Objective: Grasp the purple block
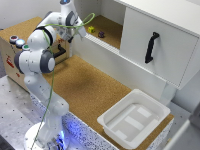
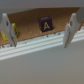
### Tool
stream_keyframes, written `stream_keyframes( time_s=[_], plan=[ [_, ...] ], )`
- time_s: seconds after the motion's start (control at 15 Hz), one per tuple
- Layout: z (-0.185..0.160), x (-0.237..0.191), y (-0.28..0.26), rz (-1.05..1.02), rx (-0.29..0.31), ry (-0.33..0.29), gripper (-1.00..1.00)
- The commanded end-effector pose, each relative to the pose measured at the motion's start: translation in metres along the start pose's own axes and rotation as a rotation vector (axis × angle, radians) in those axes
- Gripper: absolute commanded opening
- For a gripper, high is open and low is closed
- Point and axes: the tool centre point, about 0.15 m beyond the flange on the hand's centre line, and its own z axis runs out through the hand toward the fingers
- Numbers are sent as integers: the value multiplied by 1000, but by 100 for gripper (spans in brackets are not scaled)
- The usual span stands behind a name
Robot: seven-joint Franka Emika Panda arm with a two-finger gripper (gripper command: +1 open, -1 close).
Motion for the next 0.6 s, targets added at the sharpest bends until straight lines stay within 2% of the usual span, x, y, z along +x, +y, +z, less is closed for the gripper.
stream_keyframes(
  time_s=[0.0,0.13,0.53],
  plan=[
    [40,78,0,-76,-35,-25,100],
    [47,93,6,-96,-24,-22,100],
    [68,111,16,-180,-54,-45,100]
  ],
)
